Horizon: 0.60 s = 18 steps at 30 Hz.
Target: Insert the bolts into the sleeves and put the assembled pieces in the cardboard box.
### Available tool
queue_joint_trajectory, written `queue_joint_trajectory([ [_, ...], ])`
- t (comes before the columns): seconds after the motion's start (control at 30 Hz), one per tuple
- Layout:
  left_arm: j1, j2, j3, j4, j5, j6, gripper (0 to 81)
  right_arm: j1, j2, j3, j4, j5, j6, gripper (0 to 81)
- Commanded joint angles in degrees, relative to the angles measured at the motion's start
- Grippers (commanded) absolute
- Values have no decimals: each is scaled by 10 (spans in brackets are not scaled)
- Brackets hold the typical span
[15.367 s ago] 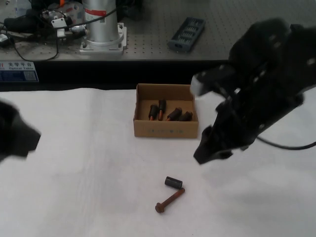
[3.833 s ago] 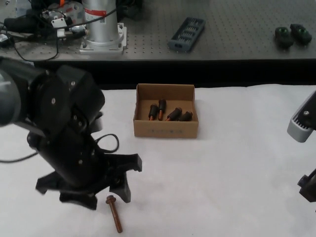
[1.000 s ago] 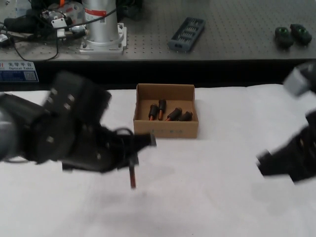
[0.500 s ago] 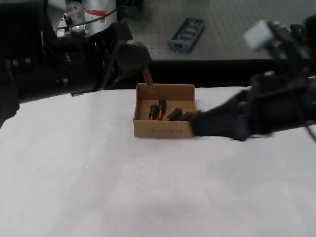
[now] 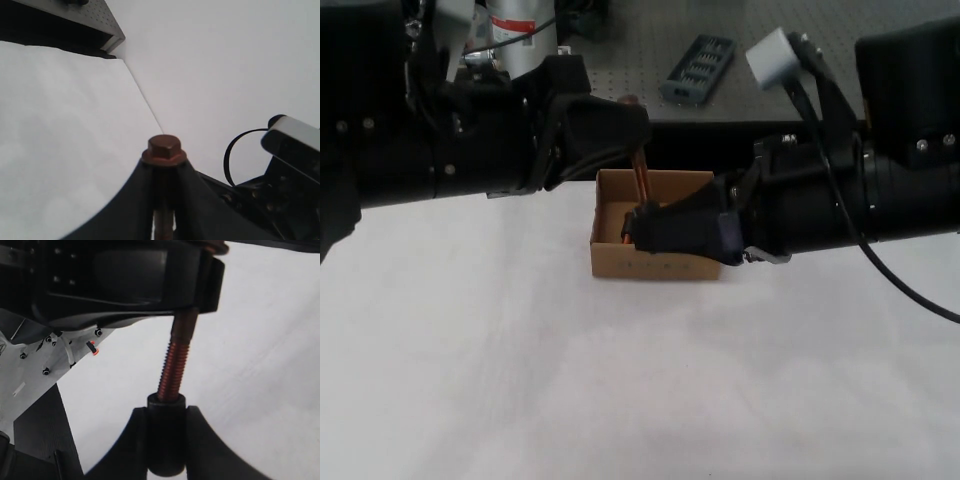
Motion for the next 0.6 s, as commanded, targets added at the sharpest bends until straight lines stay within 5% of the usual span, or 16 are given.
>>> queue_joint_trajectory([
  [0.0, 2, -5, -2, -13, 9, 12, 6, 1, 0, -4, -10, -8, 1, 26],
  [0.57, 2, -5, -2, -13, 9, 44, 6, 0, 0, -4, -10, 27, 20, 26],
])
